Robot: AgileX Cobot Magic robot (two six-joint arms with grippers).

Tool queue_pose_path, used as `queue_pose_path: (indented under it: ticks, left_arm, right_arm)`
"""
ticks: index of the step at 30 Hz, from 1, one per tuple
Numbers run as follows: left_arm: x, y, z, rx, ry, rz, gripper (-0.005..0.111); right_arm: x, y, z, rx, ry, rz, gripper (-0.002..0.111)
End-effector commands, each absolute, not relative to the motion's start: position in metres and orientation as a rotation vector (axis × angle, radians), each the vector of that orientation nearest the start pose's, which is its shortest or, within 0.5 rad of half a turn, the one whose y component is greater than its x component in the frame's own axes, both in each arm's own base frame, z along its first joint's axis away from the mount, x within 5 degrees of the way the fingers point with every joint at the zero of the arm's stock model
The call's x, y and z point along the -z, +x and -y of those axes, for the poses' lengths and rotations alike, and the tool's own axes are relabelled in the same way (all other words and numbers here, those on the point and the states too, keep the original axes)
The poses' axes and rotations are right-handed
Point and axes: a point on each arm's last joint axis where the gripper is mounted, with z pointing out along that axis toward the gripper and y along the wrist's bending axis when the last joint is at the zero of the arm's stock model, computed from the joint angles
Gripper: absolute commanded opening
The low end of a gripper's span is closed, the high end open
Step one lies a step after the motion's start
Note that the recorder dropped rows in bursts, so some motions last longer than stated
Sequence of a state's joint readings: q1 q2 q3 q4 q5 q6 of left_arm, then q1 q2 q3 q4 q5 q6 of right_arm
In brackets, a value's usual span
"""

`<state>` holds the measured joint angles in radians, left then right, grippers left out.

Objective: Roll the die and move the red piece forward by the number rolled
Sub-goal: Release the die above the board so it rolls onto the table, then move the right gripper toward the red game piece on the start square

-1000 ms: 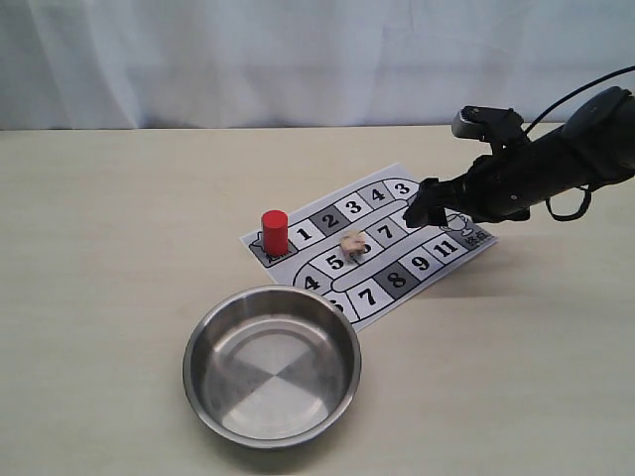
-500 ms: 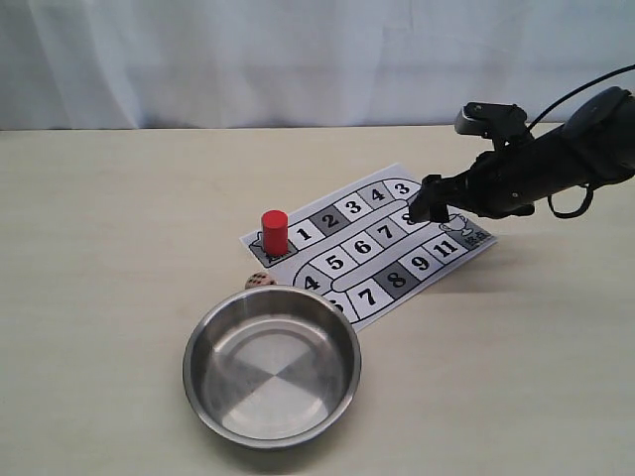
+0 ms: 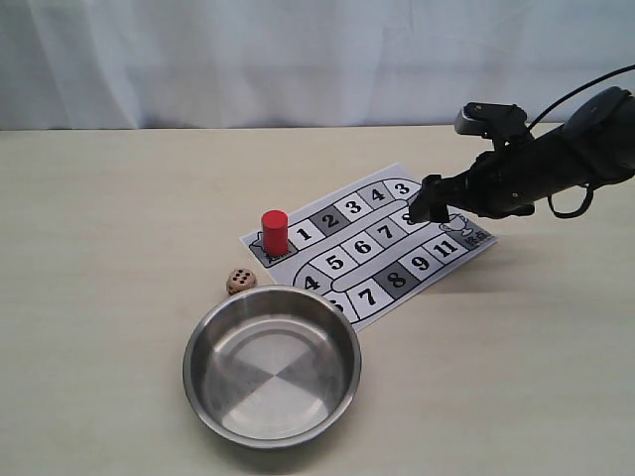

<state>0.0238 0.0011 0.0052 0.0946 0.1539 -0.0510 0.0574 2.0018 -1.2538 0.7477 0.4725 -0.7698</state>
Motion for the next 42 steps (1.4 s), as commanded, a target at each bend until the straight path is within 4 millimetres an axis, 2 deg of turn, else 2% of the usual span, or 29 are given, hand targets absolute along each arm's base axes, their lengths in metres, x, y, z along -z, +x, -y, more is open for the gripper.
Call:
queue_pose_path:
  ticks: [1,2,4,5,6,9,10,11,13,16,21,26,31,35,42]
  left_arm:
    - [-0.2,0.056,-0.003,-0.059,0.002,-1.627,0.0]
    - [-0.2,0.056,-0.003,-0.059,0.002,-1.627,0.0]
    - [-0.2,0.056,-0.003,-0.059,0.002,-1.627,0.0]
    - [-0.2,0.056,-0.003,-0.059,0.002,-1.627,0.0]
    - [-0.2,0.056,-0.003,-0.059,0.002,-1.627,0.0]
    - [-0.2,0.056,-0.003,-0.059,0.002,-1.625,0.0]
    - [-0.2,0.056,-0.003,-0.059,0.002,-1.625,0.0]
    - [-0.2,0.056,-0.003,-0.059,0.002,-1.625,0.0]
    - [-0.2,0.056,-0.003,-0.059,0.002,-1.625,0.0]
    - [-0.2,0.056,-0.003,-0.059,0.002,-1.625,0.0]
    - [-0.2,0.056,-0.003,-0.059,0.002,-1.625,0.0]
    - [-0.2,0.056,-0.003,-0.059,0.002,-1.625,0.0]
    - [-0.2,0.056,-0.003,-0.059,0.002,-1.627,0.0]
    - [-0.2,0.056,-0.003,-0.059,0.002,-1.627,0.0]
    - [-0.2,0.056,-0.003,-0.059,0.002,-1.627,0.0]
  right_arm:
    - [-0.155,0.407,-0.054,-0.397,-0.307,-2.544,0.097]
    - [-0.155,0.407,-0.055,-0.403,-0.309,-2.546,0.094]
    - [-0.155,0.405,-0.06,-0.423,-0.335,-2.557,0.079]
    - [-0.155,0.403,-0.064,-0.422,-0.392,-2.55,0.067]
    - [-0.156,0.401,-0.069,-0.433,-0.436,-2.55,0.061]
    - [-0.17,0.391,-0.092,-0.47,-0.562,-2.533,0.025]
    - [-0.177,0.386,-0.103,-0.446,-0.653,-2.509,0.012]
    - [-0.181,0.382,-0.112,-0.421,-0.738,-2.495,0.004]
    - [-0.19,0.367,-0.142,-0.38,-0.918,-2.445,0.004]
    - [-0.203,0.355,-0.175,-0.428,-0.984,-2.43,0.004]
    - [-0.218,0.343,-0.207,-0.36,-1.137,-2.462,0.004]
    - [-0.218,0.328,-0.257,-0.304,-1.344,-2.433,0.004]
    - [-0.209,0.337,-0.279,-0.247,-1.451,-2.428,0.004]
    - [-0.199,0.346,-0.287,-0.262,-1.396,-2.56,0.004]
    - [-0.186,0.354,-0.295,-0.264,-1.39,-2.643,0.004]
